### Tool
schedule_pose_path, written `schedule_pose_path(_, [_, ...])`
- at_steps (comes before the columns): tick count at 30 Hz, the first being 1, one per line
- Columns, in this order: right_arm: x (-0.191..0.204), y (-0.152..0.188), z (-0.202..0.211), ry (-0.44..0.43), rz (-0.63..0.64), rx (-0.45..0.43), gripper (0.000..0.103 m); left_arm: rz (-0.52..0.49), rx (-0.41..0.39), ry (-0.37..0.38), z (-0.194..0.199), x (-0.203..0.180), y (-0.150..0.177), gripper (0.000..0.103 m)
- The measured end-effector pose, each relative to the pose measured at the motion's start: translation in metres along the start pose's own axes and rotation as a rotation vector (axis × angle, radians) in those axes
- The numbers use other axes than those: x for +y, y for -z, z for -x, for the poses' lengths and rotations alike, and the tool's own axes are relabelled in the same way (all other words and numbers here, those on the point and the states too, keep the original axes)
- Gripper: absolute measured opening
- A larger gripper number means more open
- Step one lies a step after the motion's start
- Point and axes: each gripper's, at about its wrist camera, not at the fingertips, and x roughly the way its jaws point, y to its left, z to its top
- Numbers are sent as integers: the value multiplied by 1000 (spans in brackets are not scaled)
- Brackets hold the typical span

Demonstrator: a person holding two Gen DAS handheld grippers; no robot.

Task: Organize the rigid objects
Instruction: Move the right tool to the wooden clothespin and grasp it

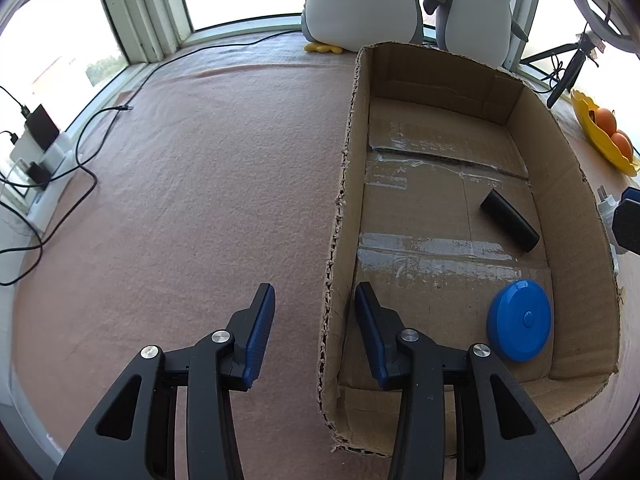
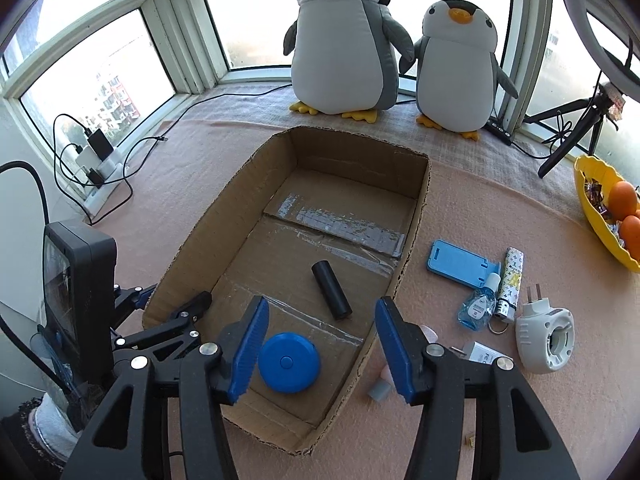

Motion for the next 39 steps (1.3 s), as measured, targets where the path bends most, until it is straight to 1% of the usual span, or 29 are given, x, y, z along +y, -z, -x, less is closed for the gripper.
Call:
schedule_pose_path(6, [-29,19,24,15,-81,-13,51,-2,-1,3,0,0,-1,40])
schedule_pose_path(13, [-79,46,50,97,-201,-12,51,-4,-2,6,-1,0,-2,40])
schedule_pose_path(17, [-104,64,54,142,-278,8,51,-4,-2,6,-1,0,-2,40])
schedule_pose_path(21, [-124,81,48,181,-342,40,51,-3,-2,6,-1,0,-2,40])
schedule_pose_path(28, [-143,97,30,154,-433,88,51,-3,-2,8,-1,-1,-3,40])
schedule_pose_path(33, [-149,100,17,137,-463,114,51,-2,-2,9,-1,-1,-3,40])
schedule_pose_path(36, [-155,101,9,108,-509,128,51,-1,-2,11,-1,-2,-3,40])
schedule_pose_path(39, [-159,103,3,105,-536,140,51,-1,-2,12,-2,-2,-4,40])
